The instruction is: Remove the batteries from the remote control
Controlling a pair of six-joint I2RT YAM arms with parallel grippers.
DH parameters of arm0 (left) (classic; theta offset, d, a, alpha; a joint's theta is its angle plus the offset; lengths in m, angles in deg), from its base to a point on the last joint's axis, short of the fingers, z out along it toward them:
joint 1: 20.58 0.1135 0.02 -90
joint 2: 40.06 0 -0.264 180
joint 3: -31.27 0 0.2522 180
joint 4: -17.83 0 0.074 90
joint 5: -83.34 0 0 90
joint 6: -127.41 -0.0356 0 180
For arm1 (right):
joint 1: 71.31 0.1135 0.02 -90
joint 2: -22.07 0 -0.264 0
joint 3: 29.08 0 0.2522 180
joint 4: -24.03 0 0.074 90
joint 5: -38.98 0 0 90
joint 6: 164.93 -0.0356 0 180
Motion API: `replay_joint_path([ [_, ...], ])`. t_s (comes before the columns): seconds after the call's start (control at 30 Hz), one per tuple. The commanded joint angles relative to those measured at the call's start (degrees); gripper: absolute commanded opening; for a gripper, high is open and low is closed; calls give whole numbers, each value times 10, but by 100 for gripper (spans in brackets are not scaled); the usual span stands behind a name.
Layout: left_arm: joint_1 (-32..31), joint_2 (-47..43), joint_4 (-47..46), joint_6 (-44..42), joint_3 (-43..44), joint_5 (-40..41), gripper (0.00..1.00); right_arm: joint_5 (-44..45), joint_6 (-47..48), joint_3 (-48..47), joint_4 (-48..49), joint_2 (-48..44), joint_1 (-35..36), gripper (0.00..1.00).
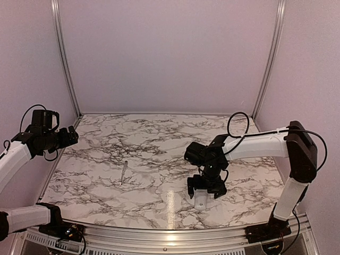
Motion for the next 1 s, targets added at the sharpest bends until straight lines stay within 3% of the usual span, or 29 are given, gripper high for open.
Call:
replay_joint_path([
  [0.0, -2, 2, -10, -4, -8, 7, 99, -8, -22, 17, 20, -25, 7, 98],
  [0.4, -2, 32, -16, -7, -5, -4, 99, -27, -25, 77, 71, -38, 8, 94],
  [0.97, -2, 33, -15, -6, -5, -1, 99, 11, -14, 27, 37, 14, 28, 73],
])
